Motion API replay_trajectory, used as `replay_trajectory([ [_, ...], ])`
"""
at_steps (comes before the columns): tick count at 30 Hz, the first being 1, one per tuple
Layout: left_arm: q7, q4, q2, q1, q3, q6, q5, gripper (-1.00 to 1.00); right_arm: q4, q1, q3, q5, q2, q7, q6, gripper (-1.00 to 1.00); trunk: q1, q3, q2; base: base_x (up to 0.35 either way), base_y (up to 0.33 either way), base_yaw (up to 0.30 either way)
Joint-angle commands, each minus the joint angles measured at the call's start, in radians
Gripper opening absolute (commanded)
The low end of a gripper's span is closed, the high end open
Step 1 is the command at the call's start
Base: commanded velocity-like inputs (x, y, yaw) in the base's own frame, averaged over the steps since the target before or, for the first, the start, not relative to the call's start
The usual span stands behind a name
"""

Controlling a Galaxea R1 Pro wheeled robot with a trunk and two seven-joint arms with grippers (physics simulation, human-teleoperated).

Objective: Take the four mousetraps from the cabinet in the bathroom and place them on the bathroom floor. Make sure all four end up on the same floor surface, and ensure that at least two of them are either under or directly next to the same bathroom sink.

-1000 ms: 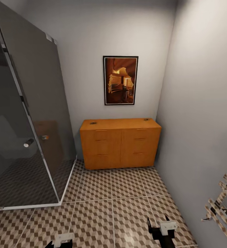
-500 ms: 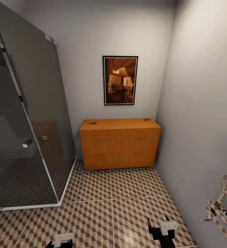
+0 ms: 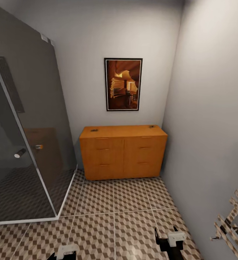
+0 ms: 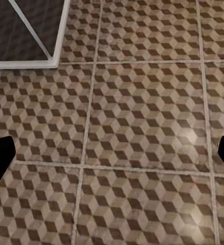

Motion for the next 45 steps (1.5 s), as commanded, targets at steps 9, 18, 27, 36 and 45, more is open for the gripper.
replay_trajectory([
  [9,0.006,-0.001,0.001,-0.001,-0.009,-0.002,0.005,1.0,0.0,-0.001,0.008,0.002,0.001,-0.01,0.0,1.0,0.001,-0.002,-0.002,0.134,-0.121,0.0],
  [18,0.006,-0.001,0.001,-0.001,-0.009,-0.002,0.005,1.0,0.001,-0.001,0.008,0.003,0.001,-0.01,0.0,1.0,0.001,-0.002,-0.002,0.128,-0.065,0.094],
  [27,0.006,-0.001,0.001,-0.001,-0.009,-0.002,0.005,1.0,0.001,-0.001,0.008,0.002,0.0,-0.01,0.0,1.0,0.001,-0.002,-0.002,0.063,-0.005,0.156],
  [36,0.005,-0.001,0.001,-0.001,-0.009,-0.002,0.005,1.0,0.001,-0.001,0.008,0.003,0.0,-0.009,-0.001,1.0,0.001,-0.002,-0.002,0.004,0.0,0.02],
  [45,0.005,-0.001,0.001,-0.001,-0.009,-0.002,0.005,1.0,0.002,-0.001,0.008,0.004,-0.002,-0.009,-0.003,1.0,0.001,-0.002,-0.002,0.0,0.0,0.001],
])
